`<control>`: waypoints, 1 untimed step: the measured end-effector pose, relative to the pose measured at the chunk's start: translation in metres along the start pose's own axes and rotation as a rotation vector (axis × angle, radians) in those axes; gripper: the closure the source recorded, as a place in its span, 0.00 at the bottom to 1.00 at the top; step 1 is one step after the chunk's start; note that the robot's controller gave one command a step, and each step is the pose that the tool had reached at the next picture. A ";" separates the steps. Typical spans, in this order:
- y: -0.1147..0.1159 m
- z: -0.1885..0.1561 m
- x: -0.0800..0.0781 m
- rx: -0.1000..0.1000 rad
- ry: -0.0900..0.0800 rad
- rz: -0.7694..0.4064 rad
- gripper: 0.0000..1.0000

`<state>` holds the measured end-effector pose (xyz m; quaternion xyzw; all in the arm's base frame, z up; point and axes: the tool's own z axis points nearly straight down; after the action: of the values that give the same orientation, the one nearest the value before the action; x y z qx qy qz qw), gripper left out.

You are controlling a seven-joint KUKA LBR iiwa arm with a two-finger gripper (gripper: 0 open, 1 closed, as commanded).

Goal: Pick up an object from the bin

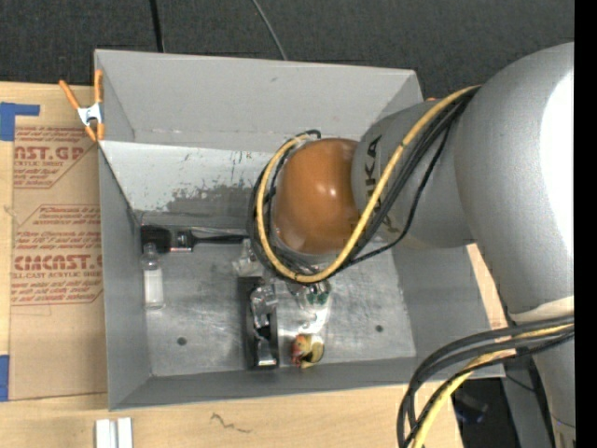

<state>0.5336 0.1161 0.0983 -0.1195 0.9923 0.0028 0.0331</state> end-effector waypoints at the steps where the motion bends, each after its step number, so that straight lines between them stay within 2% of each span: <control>1: 0.000 0.000 0.000 0.000 0.000 0.000 1.00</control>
Offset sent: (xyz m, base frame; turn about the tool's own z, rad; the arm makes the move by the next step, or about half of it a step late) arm -0.0203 0.0109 0.0786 0.0035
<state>0.5336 0.1161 0.0983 -0.1195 0.9923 0.0029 0.0331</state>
